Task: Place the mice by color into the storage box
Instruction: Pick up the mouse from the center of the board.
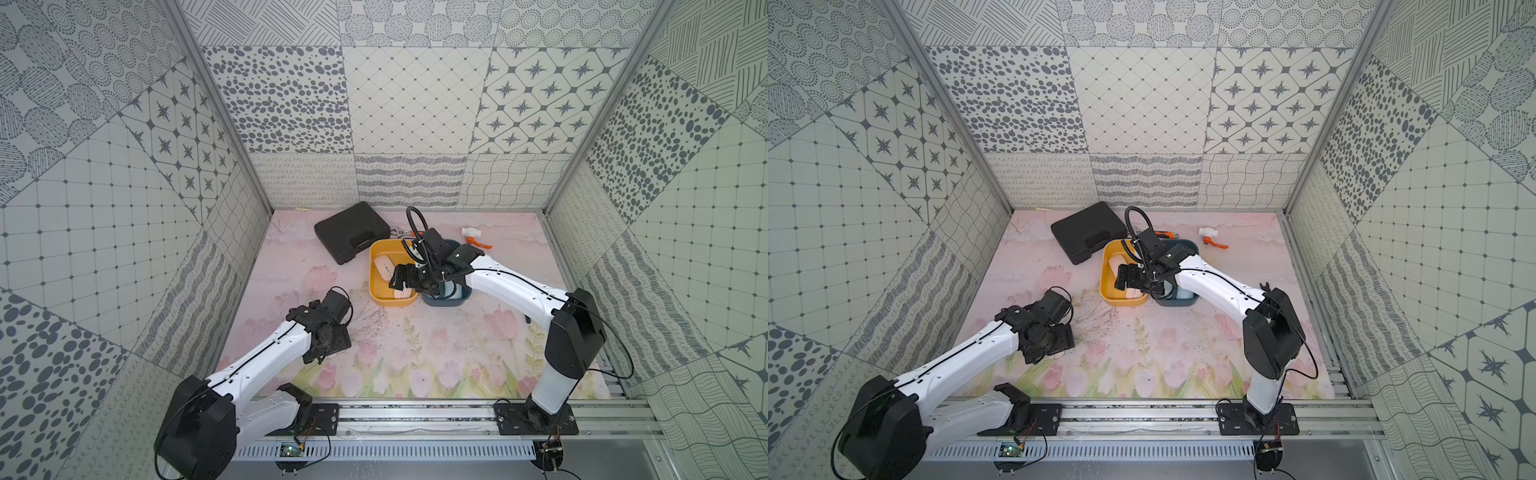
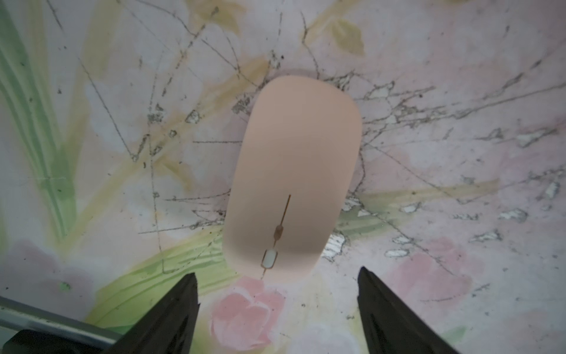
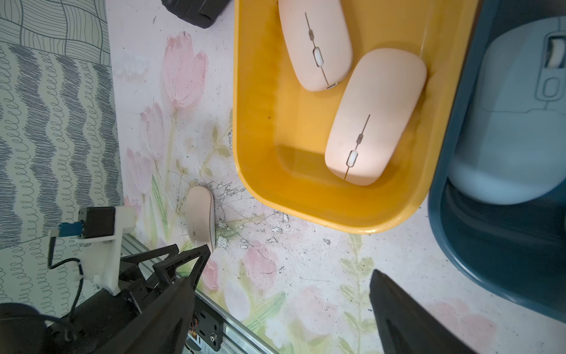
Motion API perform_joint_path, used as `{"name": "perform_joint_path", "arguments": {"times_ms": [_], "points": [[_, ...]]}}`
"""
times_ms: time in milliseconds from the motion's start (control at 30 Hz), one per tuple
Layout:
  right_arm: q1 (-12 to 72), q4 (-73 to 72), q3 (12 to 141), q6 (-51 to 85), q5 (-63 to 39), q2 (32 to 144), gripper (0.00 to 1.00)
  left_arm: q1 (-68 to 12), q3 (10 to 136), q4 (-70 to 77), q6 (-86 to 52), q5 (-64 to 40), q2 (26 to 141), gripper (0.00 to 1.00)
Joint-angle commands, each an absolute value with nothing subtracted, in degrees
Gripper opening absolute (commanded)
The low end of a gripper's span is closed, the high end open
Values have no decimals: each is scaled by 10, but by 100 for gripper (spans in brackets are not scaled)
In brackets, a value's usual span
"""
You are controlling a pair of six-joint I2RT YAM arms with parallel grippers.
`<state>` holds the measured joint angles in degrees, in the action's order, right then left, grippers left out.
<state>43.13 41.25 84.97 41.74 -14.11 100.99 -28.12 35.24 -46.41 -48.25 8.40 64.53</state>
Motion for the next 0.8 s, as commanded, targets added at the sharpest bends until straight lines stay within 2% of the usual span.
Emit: {"name": "perform_joint_path", "arguments": {"times_ms": [0, 200, 533, 767], "points": [[430, 392, 837, 416, -146, 1019, 94, -283, 341, -351, -494, 128, 670, 85], [429, 386, 825, 421, -146, 1019, 94, -280, 361, -347, -491, 137, 719, 86], [423, 378, 814, 422, -150, 1021, 94, -260, 372, -375, -484, 152, 697, 86], [420, 377, 812, 422, -150, 1021, 94, -249, 387, -373, -472, 141, 737, 86]]}}
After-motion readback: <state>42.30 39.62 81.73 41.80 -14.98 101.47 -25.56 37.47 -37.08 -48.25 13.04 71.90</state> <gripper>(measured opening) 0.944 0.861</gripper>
